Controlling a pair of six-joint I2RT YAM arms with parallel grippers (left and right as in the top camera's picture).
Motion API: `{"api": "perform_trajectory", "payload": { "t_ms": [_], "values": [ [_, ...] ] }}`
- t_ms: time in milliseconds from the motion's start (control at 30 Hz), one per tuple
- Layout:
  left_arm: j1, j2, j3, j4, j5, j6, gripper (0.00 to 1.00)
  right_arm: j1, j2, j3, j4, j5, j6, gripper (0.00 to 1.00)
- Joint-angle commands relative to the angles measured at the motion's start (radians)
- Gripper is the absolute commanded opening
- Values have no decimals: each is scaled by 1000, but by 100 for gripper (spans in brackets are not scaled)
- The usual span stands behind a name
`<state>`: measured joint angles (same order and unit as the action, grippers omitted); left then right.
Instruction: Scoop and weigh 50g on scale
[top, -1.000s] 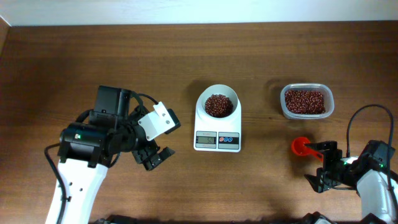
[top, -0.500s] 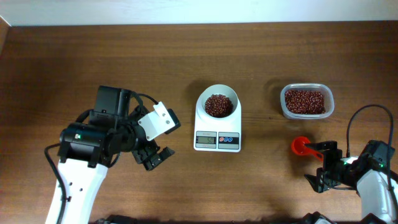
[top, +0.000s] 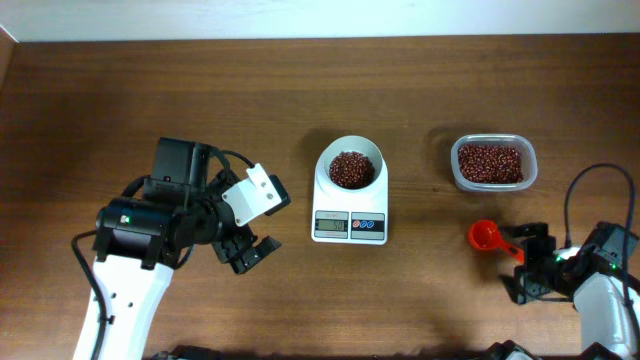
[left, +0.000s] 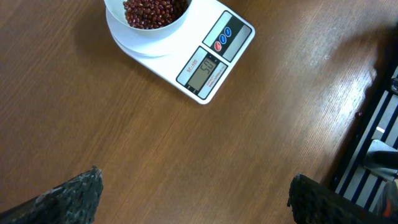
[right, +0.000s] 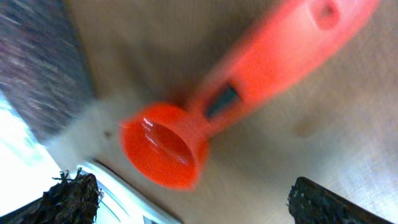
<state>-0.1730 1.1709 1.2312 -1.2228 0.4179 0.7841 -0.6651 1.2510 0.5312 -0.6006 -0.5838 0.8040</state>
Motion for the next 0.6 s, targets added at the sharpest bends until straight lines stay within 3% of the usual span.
{"api": "perform_trajectory", "payload": {
  "t_ms": [0,167,400,567],
  "values": [
    [-3,-3,-3,-1,4,-12,99,4,-11,0,98,50,-11,99],
    [-3,-3,-3,-1,4,-12,99,102,-112,0,203,207,-11,99],
    [-3,-3,-3,-1,4,-12,99,302,-321,0,170,512,-11,99],
    [-3,-3,-3,-1,4,-12,99,417,-430,-14,167,610,-11,99]
  ]
}}
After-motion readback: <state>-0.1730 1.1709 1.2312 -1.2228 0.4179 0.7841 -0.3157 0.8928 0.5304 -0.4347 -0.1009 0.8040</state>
